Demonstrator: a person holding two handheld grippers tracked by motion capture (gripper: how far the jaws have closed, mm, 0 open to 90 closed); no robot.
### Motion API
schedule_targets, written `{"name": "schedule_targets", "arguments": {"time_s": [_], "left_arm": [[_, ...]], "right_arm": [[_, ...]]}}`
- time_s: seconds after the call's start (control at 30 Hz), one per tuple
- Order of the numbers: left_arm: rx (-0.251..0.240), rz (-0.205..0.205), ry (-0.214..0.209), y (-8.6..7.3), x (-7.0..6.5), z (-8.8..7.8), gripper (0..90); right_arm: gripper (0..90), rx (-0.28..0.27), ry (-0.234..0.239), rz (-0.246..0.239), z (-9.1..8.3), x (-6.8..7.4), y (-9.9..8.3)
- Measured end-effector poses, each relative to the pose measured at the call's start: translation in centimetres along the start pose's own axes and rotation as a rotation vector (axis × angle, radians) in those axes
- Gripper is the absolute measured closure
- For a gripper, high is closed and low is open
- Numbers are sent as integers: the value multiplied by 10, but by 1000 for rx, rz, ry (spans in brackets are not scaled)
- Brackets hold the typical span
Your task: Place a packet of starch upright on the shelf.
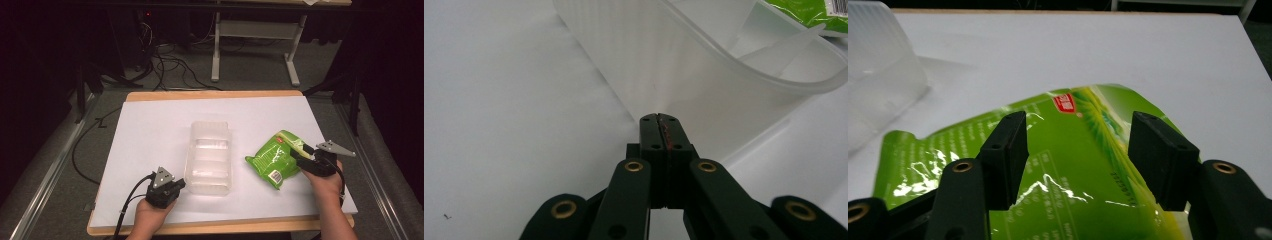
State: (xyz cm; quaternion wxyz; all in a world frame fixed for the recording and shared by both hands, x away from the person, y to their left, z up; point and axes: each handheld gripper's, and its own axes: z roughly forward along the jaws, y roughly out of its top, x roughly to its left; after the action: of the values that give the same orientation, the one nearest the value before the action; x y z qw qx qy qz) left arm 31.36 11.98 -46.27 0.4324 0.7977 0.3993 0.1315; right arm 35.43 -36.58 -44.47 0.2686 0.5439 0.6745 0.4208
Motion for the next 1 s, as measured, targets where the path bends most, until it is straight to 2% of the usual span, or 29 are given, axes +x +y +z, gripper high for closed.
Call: {"name": "schedule_targets", "arguments": {"time_s": [0.1, 0.2, 0.27, 0.37, 0.4, 0.53, 0.57, 0.6, 0.7, 0.83, 1.0], "left_arm": [[1, 1, -9, 0, -2, 1, 900], [12, 31, -39, 0, -10, 3, 900], [13, 47, -34, 1, -13, 3, 900], [-3, 32, -20, 3, -11, 2, 835], [-21, 20, -8, 5, -6, -1, 805], [-78, -3, 39, 8, 9, -14, 723], [-78, -3, 39, 8, 9, -14, 717], [-88, 1, 63, 9, 17, -20, 712], [-72, -16, 77, 6, 25, -21, 700], [-81, -28, 80, 7, 27, -21, 688], [-72, -10, 81, 7, 26, -20, 677]], "right_arm": [[412, 14, -11, -5, 3, -5, -1], [394, 28, -32, 13, 8, -15, 0], [384, 40, -40, 20, 10, -19, 0], [368, 46, -41, 37, 12, -24, 0], [321, 56, -34, 56, 16, -29, -1], [217, 83, -35, 98, 21, -34, -3], [200, 83, -28, 110, 22, -36, -4], [183, 89, -34, 125, 23, -36, -4], [156, 103, -38, 151, 27, -37, -4], [114, 165, -29, 198, 35, -41, -7], [100, 191, -12, 242, 39, -44, -9]]}}
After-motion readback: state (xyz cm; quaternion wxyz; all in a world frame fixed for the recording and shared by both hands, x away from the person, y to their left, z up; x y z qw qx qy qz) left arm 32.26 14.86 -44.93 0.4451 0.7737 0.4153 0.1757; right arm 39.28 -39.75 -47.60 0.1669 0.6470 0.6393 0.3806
